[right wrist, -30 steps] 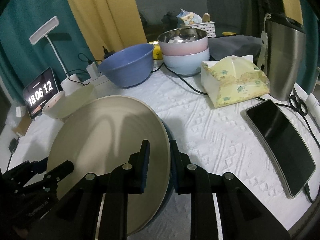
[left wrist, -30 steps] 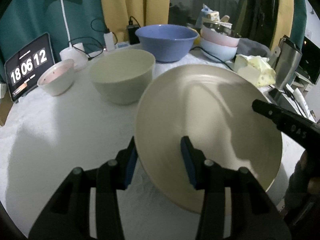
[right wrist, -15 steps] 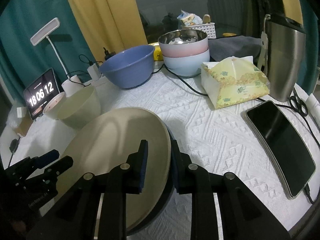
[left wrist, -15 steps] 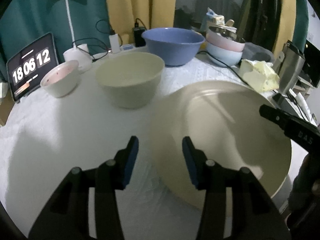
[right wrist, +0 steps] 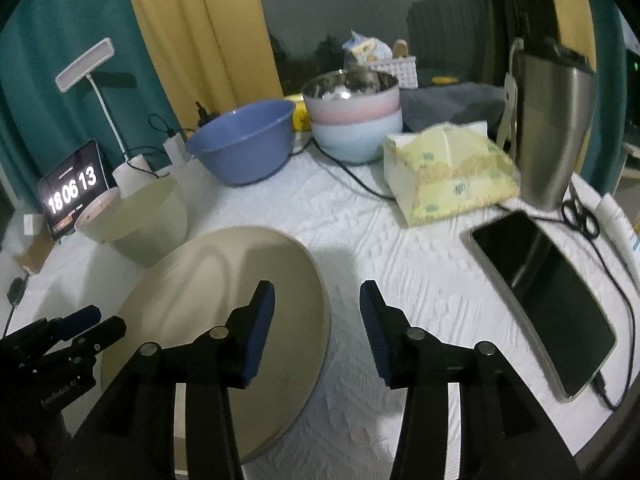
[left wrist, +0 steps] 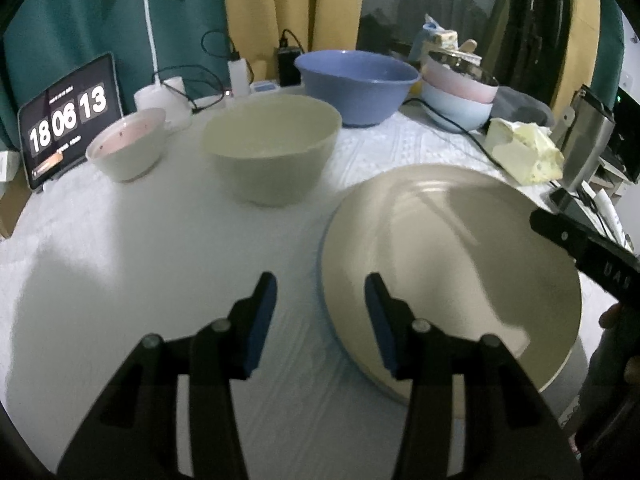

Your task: Organize plates and bowls

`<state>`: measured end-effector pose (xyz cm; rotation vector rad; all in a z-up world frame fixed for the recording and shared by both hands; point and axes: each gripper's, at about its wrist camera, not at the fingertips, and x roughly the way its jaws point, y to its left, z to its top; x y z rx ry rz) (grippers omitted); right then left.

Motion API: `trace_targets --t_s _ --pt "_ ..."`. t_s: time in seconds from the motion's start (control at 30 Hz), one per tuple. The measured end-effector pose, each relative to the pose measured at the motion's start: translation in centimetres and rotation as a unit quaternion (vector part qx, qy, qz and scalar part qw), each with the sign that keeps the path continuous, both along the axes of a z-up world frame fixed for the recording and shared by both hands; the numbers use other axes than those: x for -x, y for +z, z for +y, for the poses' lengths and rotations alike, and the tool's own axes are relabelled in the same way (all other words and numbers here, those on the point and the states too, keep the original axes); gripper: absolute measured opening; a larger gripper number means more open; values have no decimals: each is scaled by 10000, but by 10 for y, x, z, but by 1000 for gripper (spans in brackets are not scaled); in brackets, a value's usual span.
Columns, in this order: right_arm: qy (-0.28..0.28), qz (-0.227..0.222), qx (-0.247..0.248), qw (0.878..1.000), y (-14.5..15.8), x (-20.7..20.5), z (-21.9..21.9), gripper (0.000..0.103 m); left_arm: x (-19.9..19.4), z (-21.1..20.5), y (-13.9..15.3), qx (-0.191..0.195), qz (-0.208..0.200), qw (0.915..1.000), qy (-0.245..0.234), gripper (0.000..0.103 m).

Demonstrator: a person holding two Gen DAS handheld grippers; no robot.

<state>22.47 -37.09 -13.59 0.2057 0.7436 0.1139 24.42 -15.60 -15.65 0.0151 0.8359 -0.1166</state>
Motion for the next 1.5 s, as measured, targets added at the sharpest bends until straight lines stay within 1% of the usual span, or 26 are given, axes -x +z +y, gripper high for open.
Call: trace_targets --t_s 0.13,0.23,0.37,0.5,0.57,0.77,0.9,1.1,1.27,1.4,1.5 --pt "-8 270 -170 9995 -12 -2 -3 47 -4 0 -8 86 179 9998 15 48" --pt "0 442 -304 9986 -21 -4 -5 47 -6 0 -10 116 227 9997 19 48" --pt "86 435 -391 9982 -23 -5 -2 47 -10 0 -14 132 324 9994 -13 48" --pt "208 370 -206 9989 -23 -8 8 47 -14 -1 -16 231 316 9992 -126 48" --pt "256 364 -200 9988 -24 -9 10 47 -16 -1 -16 290 302 9990 -155 48" --pt "312 463 -464 9974 -27 -13 6 47 -23 0 -17 450 313 9981 -281 48" --pt "303 489 -512 9970 -27 -12 9 47 -24 -4 -17 574 296 9967 -499 47" --pt "200 452 -430 9979 -25 -11 11 47 -25 -4 -17 557 284 9964 -576 47" --pt "94 368 -338 9987 -22 -7 14 46 -21 0 -17 636 317 9956 -605 47" --pt "42 338 -318 9989 -19 -3 16 46 -12 1 -14 540 226 9966 -577 47" --pt "51 340 -332 9989 -16 0 19 46 -7 6 -12 543 189 9968 -561 47"
